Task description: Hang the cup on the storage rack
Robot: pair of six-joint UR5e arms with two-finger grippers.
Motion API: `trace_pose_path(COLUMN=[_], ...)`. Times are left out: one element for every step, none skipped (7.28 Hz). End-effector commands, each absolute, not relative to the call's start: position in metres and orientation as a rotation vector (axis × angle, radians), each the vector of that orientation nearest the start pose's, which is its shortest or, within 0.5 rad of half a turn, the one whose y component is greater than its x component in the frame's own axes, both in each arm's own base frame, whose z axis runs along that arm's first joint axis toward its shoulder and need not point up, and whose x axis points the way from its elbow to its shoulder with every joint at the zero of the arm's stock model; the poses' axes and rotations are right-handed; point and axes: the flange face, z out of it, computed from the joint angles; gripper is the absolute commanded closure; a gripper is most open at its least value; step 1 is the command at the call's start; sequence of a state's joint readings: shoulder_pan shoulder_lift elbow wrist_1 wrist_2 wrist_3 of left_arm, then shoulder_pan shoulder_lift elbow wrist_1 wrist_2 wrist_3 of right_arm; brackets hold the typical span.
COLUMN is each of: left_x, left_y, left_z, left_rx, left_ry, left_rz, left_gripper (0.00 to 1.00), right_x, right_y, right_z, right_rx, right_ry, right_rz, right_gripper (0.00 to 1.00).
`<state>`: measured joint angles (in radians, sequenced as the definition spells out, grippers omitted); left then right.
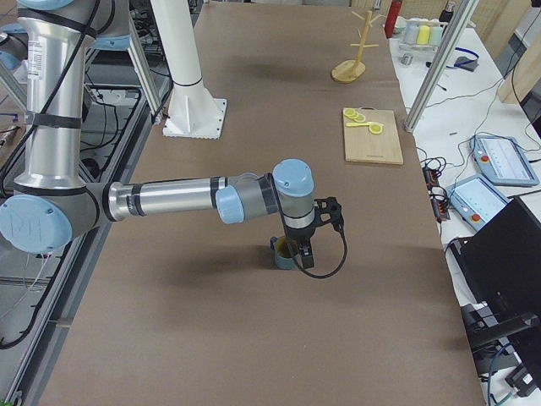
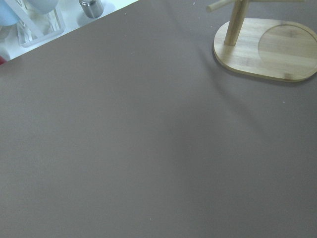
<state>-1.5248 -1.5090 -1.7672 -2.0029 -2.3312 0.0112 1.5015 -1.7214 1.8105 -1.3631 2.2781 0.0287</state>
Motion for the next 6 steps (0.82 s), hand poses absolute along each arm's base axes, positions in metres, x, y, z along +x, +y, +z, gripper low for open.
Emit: trace_pose_path(left_x=[-0.042,-0.042,-0.042,-0.042,-0.042,-0.042], left_y=[-0.491,-0.491,-0.490,-0.489,-0.489,-0.489], left_z=[0.536,0.537,0.539,0.540,0.539,0.539], left_rx=[0.540,0.541,0.538,0.538,0.539,0.540], left_ry=[0.753,0.754,0.753,0.752,0.753,0.753], left_rz=[0.255,0.257,0.256,0.259,0.257,0.258], left_gripper=[0.01,0.01,0.01,0.01,0.01,0.01], right_x=[0.038,0.026,-0.001,-0.031,-0.051,-0.055], right_y=[-0.421,-0.422,-0.427,-0.428,-0.431,-0.430], right_z=[0.627,0.630,0.630,0.629,0.630,0.638], right_rx=[0.247,0.232,0.214,0.192,0.177,0.159], right_ry=[-0.717,-0.728,-0.733,-0.740,-0.741,-0.739], right_rz=[-0.144,-0.168,-0.229,-0.295,-0.339,-0.343], right_gripper=[0.00,0.00,0.00,0.00,0.00,0.00])
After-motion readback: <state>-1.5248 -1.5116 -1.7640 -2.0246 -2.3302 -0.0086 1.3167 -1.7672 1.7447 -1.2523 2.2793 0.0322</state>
